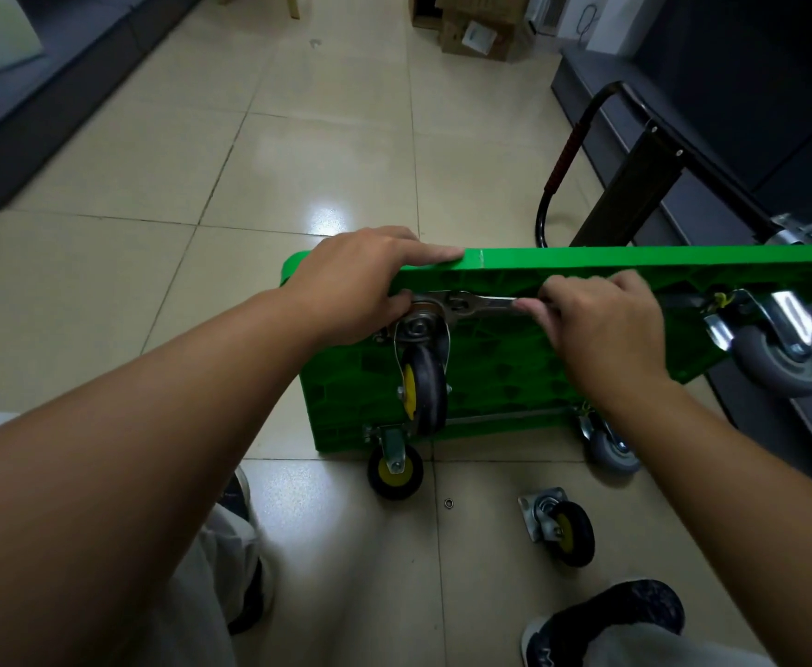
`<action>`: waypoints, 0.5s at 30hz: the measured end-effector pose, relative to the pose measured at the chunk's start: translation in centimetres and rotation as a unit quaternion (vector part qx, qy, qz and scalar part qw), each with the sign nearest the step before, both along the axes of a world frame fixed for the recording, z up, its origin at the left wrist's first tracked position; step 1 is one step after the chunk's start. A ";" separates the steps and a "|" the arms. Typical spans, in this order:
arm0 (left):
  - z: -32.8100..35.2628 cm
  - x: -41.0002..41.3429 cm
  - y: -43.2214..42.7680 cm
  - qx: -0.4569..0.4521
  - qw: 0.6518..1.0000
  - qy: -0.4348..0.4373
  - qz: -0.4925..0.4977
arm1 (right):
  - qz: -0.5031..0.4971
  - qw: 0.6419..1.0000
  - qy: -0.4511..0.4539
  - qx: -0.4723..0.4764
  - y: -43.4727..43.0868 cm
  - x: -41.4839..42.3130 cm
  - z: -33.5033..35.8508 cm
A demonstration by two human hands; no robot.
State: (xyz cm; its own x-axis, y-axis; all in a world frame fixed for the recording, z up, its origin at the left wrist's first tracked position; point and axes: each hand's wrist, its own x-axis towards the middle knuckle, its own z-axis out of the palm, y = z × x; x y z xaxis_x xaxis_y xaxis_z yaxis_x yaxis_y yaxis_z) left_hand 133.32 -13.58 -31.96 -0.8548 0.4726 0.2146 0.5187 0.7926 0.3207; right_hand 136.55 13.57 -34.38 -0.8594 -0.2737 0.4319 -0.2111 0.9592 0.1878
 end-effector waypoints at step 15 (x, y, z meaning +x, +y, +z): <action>0.3 -0.2 -0.1 0.003 1.000 -0.024 -0.005 | -0.081 0.794 -0.227 -0.558 -4.7 5.7 -9.4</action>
State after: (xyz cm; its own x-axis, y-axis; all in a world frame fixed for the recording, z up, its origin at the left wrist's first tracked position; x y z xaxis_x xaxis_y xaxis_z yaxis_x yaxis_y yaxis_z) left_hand 133.16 -13.72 -31.69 -0.8596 0.4795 0.1767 0.5102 0.7859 0.3494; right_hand 142.21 8.84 -43.77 -0.9809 0.1910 -0.0372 0.1292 0.4960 -0.8586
